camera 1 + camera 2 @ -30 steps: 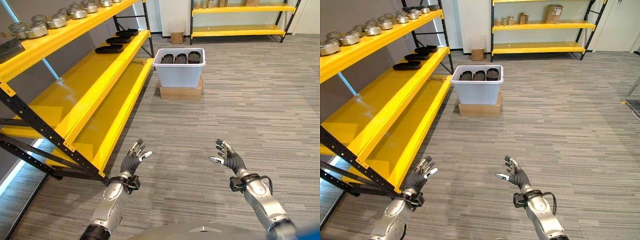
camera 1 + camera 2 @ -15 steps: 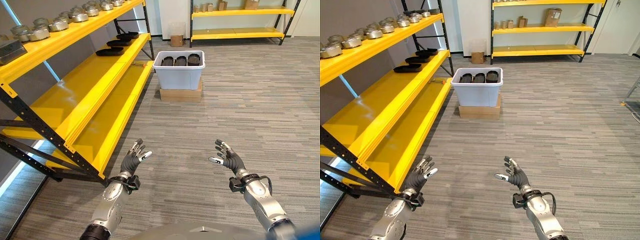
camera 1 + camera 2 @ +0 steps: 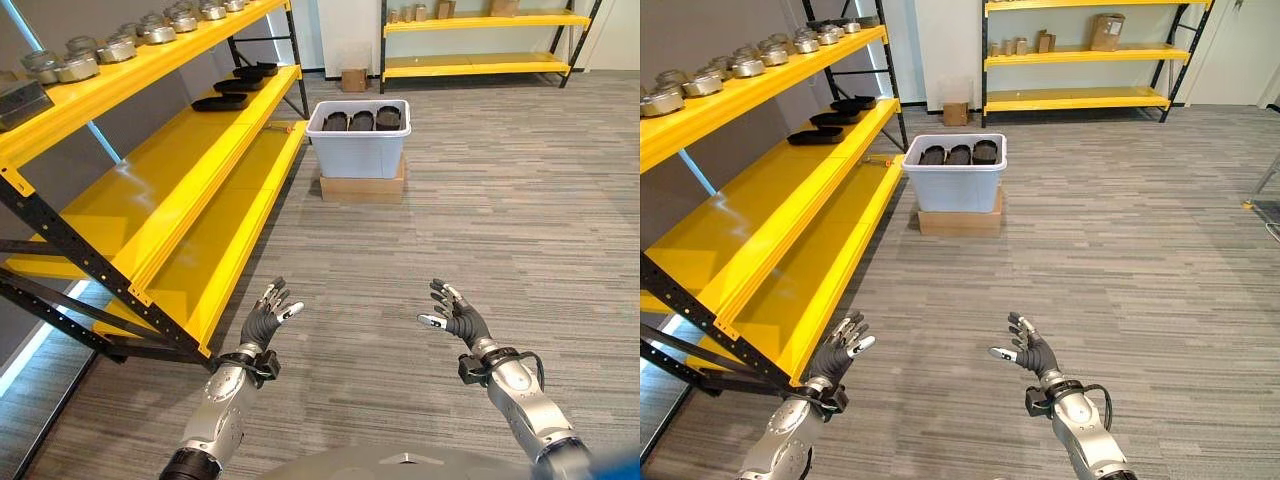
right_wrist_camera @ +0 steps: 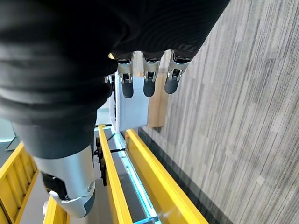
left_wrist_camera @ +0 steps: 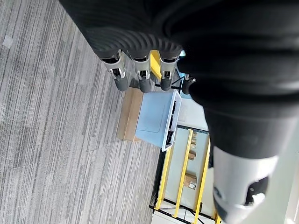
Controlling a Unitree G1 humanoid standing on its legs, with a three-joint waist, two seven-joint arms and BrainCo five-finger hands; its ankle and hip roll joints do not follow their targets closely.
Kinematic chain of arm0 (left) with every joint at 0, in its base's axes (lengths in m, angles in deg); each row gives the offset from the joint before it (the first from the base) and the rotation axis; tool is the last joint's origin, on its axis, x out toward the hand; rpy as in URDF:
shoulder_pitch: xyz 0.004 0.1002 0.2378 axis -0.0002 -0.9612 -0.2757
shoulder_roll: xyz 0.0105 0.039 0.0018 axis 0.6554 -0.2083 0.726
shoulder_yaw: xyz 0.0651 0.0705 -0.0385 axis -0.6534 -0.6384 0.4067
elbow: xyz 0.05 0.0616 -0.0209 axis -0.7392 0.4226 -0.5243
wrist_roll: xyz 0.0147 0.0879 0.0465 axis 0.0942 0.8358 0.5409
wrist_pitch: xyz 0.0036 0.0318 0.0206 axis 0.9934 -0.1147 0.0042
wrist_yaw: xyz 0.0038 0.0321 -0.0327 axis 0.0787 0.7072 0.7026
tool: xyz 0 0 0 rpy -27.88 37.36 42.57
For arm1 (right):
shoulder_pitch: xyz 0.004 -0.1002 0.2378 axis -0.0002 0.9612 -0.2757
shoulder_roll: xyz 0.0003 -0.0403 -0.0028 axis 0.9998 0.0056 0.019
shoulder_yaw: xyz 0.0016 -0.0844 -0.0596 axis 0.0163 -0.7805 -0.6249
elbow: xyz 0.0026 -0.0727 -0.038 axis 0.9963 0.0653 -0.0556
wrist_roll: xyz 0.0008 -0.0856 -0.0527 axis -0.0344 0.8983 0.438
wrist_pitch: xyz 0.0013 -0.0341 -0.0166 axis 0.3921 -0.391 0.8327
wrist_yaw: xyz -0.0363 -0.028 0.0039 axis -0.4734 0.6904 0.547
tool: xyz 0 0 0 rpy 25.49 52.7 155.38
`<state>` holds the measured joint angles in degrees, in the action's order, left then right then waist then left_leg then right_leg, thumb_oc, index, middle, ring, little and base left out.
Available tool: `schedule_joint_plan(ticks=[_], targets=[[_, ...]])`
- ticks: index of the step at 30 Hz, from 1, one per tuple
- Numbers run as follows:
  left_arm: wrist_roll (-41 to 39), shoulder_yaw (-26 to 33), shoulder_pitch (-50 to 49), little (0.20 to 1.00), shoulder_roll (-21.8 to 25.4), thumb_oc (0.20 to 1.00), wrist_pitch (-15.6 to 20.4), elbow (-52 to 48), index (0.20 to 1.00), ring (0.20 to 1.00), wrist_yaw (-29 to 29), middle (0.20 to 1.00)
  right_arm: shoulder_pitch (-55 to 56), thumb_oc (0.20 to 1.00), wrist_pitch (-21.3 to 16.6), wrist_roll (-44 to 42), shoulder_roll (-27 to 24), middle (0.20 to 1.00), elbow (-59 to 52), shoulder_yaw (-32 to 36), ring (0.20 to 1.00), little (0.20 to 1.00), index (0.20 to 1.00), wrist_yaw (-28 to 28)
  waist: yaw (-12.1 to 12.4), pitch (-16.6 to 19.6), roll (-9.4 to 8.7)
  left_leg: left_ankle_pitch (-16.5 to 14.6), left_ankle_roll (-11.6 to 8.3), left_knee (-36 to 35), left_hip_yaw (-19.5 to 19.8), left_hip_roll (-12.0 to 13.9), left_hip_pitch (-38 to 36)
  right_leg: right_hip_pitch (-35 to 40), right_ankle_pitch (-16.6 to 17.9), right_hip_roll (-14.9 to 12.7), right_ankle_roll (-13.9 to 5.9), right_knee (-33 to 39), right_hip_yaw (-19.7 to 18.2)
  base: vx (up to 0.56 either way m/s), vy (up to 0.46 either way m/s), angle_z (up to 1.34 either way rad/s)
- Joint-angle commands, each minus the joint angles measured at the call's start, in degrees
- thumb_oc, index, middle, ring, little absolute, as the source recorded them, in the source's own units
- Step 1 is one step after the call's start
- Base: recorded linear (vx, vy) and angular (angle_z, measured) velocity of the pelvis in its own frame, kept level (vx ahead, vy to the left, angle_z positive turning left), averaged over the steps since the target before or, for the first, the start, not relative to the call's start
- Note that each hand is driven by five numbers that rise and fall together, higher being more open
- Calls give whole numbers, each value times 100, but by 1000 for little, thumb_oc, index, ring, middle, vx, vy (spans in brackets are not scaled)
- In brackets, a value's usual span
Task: Move parts from the plastic box to the shelf.
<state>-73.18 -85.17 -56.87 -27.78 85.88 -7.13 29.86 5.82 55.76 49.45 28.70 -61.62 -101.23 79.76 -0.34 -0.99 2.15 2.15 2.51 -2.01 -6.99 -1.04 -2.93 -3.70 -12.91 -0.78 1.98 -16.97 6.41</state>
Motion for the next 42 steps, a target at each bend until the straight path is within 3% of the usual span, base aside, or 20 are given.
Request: schedule_joint_plan(ticks=[1, 8, 13, 14, 15, 17, 18, 19, 20, 21, 23, 24, 25, 28, 30, 31, 35, 39, 41, 42], targets=[[8, 331, 32, 1000, 117, 1000, 273, -123, 1000, 1000, 5, 1000, -396, 1000, -238, -226, 298, 1000, 12, -179, 1000, 1000, 1000, -6, 11, -43, -361, -429, -294, -291, 199, 342, -322, 971, 1203, -621, -886, 2125, 141, 22, 70, -5], [-41, 342, 38, 1000, 157, 1000, 306, -215, 1000, 1000, 38, 1000, -425, 1000, -229, -237, 319, 1000, 10, -190, 1000, 1000, 1000, -5, 57, -97, -379, -515, -174, -192, 186, 214, -181, 821, 1180, -767, -974, 1881, 130, 24, 69, -5], [11, 315, 82, 1000, 229, 1000, 295, -350, 1000, 1000, 89, 1000, -432, 1000, -218, -229, 343, 1000, 38, -201, 1000, 1000, 1000, 20, 84, -237, -323, -741, 67, 151, 346, 45, -70, 351, 1050, -994, -1106, 775, 99, 20, 155, 2], [24, 324, 61, 1000, 236, 1000, 286, -406, 1000, 1000, 82, 1000, -404, 1000, -216, -238, 358, 1000, 10, -191, 1000, 1000, 1000, 21, 86, -266, -314, -775, 117, 191, 367, -2, -58, 161, 1136, -1053, -1129, 422, 39, 8, 224, 3], [63, 306, 64, 1000, 242, 1000, 281, -424, 1000, 1000, 94, 1000, -323, 1000, -215, -234, 387, 1000, -32, -171, 1000, 1000, 1000, 33, 52, -358, -294, -813, 222, 300, 491, -104, -56, -180, 1621, -1177, -1169, -320, -61, 12, 227, 0], [124, 255, 76, 1000, 274, 1000, 259, -447, 1000, 1000, 70, 1000, -238, 1000, -219, -260, 398, 1000, -92, -175, 1000, 1000, 1000, 46, 0, -448, -258, -840, 322, 298, 619, -204, -134, -565, 2161, -1255, -1166, -1071, -202, 17, 231, 31], [221, 218, 128, 1000, 323, 1000, 250, -460, 1000, 1000, 75, 1000, -202, 1000, -238, -292, 428, 1000, -144, -148, 1000, 1000, 1000, 43, -16, -591, -137, -857, 393, 336, 663, -182, -195, -901, 2186, -1267, -1116, -1682, -111, 2, 168, 46], [221, 217, 130, 1000, 322, 1000, 250, -458, 1000, 1000, 75, 1000, -203, 1000, -238, -293, 427, 1000, -144, -147, 1000, 1000, 1000, 43, -13, -589, -147, -860, 394, 340, 659, -192, -189, -921, 2171, -1277, -1117, -1710, -121, 81, 154, 22], [306, 198, 137, 1000, 329, 1000, 218, -446, 1000, 1000, 32, 1000, -165, 1000, -229, -309, 424, 1000, -133, -117, 1000, 1000, 1000, 49, -48, -592, -93, -941, 388, 343, 652, -185, -275, -1199, 1872, -1219, -1058, -1568, 77, 94, 36, 4], [306, 198, 135, 1000, 327, 1000, 218, -446, 1000, 1000, 32, 1000, -163, 1000, -228, -309, 422, 1000, -134, -118, 1000, 1000, 1000, 49, -54, -593, -90, -951, 384, 343, 659, -180, -283, -1191, 1857, -1218, -1054, -1577, 86, 231, 20, -2], [352, 180, 118, 1000, 338, 1000, 218, -431, 1000, 1000, 9, 1000, -137, 1000, -236, -419, 404, 1000, -108, -86, 1000, 1000, 1000, 39, -190, -628, -145, -1087, 311, 278, 812, -259, -544, -1284, 1645, -892, -989, -302, 166, 319, -97, 6], [354, 206, 52, 1000, 335, 1000, 220, -419, 1000, 1000, -23, 1000, -127, 1000, -217, -434, 397, 1000, -61, -99, 1000, 1000, 1000, 32, -229, -607, -226, -1170, 219, 133, 902, -314, -767, -1263, 1894, -875, -1073, 932, 221, 354, -147, 15], [355, 216, 60, 1000, 333, 1000, 215, -416, 1000, 1000, -29, 1000, -151, 1000, -196, -416, 409, 1000, -27, -111, 1000, 1000, 1000, 38, -256, -627, -234, -1194, 168, 90, 920, -287, -859, -1284, 2078, -879, -1135, 1375, 245, 274, -111, 18], [365, 237, 49, 1000, 306, 1000, 224, -405, 1000, 1000, -16, 1000, -171, 1000, -173, -353, 423, 1000, -49, -112, 1000, 1000, 1000, 22, -319, -636, -228, -1301, 82, 68, 955, -208, -1063, -1334, 2293, -821, -1241, 1831, 79, 245, -79, 32], [356, 205, -2, 1000, 212, 1000, 245, -303, 1000, 1000, -70, 1000, -8, 1000, -175, -356, 359, 1000, -105, -48, 1000, 1000, 1000, 42, -345, -490, -314, -1491, 13, 23, 1048, -150, -1326, -1149, 2444, -766, -1190, 1914, 49, 538, -222, 57], [209, 151, 33, 1000, 142, 1000, 280, -292, 1000, 1000, -48, 1000, 46, 1000, -217, -454, 254, 1000, -106, 118, 1000, 1000, 1000, 2, -436, -319, -243, -1503, -127, 250, 1155, 116, -1366, -1154, 2339, -621, -1051, 1550, 182, 672, -299, 55], [59, 39, 203, 1000, 119, 1000, 315, -263, 1000, 1000, -16, 1000, 142, 1000, -325, -619, 142, 1000, -2, 370, 1000, 1000, 1000, -71, -579, -279, -149, -1025, -448, 609, 1222, 471, -1298, -1172, 1885, -409, -826, 1095, 315, 385, -165, 40], [6, -14, 206, 1000, 115, 1000, 317, -308, 1000, 1000, -19, 1000, 217, 1000, -320, -635, 103, 1000, 34, 420, 1000, 1000, 1000, -66, -610, -259, -133, -609, -572, 883, 1255, 569, -1244, -1080, 1740, -261, -705, 1063, 319, 172, -74, 10], [-19, -28, 147, 1000, 125, 1000, 286, -369, 1000, 1000, -53, 1000, 297, 1000, -321, -653, 58, 1000, 24, 453, 1000, 1000, 1000, -40, -595, -226, -173, -28, -692, 1478, 1266, 597, -1051, -814, 1561, -53, -532, 1177, 280, 282, -186, -8], [-41, -19, 59, 1000, 137, 1000, 263, -416, 1000, 1000, -75, 1000, 397, 1000, -331, -667, 33, 1000, 17, 488, 1000, 1000, 1000, -32, -515, -277, -282, 586, -811, 2791, 1289, 599, -524, -487, 1372, 100, -318, 1279, 160, 252, -193, -8]])
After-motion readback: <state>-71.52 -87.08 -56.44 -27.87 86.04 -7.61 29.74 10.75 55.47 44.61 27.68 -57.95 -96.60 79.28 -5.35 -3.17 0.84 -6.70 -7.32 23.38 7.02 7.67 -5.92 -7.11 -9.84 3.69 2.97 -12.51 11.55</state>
